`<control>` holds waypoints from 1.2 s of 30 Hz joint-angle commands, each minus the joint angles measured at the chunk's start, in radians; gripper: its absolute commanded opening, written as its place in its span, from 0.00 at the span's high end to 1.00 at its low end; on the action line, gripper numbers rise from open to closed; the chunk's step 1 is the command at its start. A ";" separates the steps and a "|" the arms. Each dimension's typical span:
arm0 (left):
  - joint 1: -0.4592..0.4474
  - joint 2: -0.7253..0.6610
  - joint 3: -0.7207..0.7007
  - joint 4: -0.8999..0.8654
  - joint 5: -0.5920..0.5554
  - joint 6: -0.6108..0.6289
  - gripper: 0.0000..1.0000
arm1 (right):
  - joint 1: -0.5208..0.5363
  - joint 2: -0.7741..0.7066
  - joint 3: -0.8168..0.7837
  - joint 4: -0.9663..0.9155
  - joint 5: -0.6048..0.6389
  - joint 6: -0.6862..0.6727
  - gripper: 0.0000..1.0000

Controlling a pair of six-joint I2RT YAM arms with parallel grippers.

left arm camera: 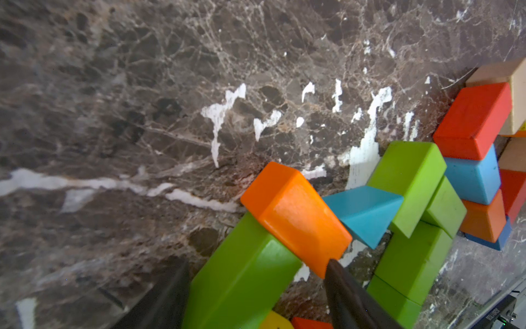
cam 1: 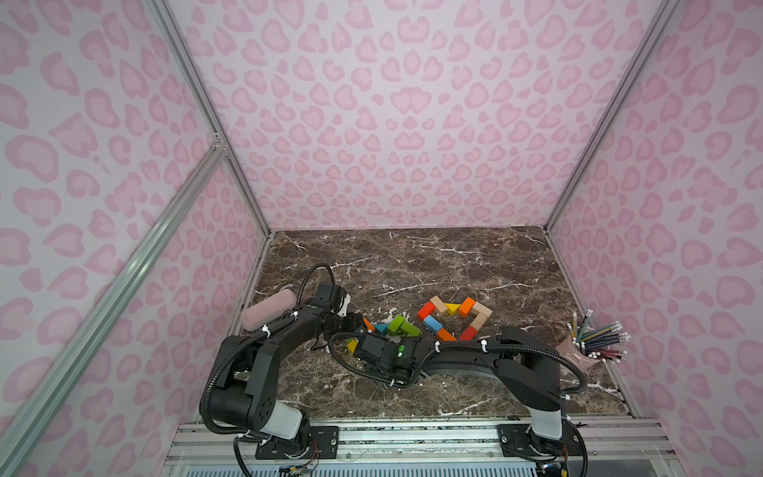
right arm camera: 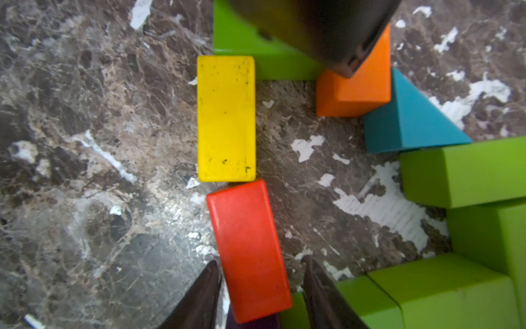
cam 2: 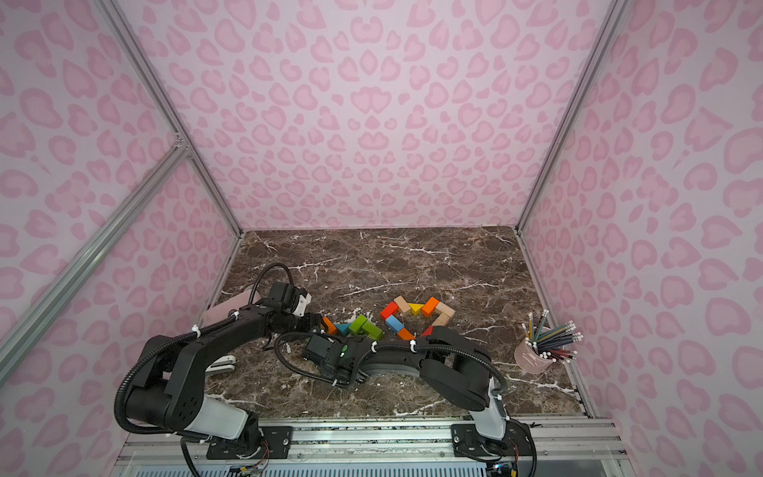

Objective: Assemble a heart with building blocks
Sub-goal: Adjust the building block at the center of the board.

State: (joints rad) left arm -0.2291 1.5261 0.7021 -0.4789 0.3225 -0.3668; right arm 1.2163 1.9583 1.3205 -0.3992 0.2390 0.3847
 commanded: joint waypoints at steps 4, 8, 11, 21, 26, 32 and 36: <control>0.000 -0.009 -0.001 0.042 0.016 0.002 0.23 | 0.000 -0.002 0.002 0.033 -0.037 -0.026 0.47; -0.001 -0.008 -0.001 0.042 0.018 0.000 0.23 | 0.000 -0.001 0.002 0.036 -0.041 -0.028 0.46; -0.001 -0.008 -0.001 0.042 0.021 0.001 0.23 | -0.001 -0.004 0.002 0.039 -0.048 -0.030 0.46; -0.002 -0.006 -0.003 0.044 0.026 0.003 0.23 | 0.000 -0.012 0.000 0.039 -0.053 -0.029 0.56; -0.006 -0.008 -0.003 0.045 0.029 0.002 0.24 | -0.002 -0.010 0.000 0.033 -0.040 -0.029 0.55; -0.013 -0.009 -0.004 0.046 0.029 0.002 0.24 | -0.006 -0.021 -0.008 0.026 -0.029 -0.028 0.54; -0.015 -0.009 -0.004 0.044 0.027 0.002 0.24 | -0.009 -0.028 -0.011 0.028 -0.028 -0.031 0.54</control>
State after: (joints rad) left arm -0.2420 1.5230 0.6983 -0.4759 0.3401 -0.3664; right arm 1.2102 1.9434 1.3113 -0.3794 0.1955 0.3580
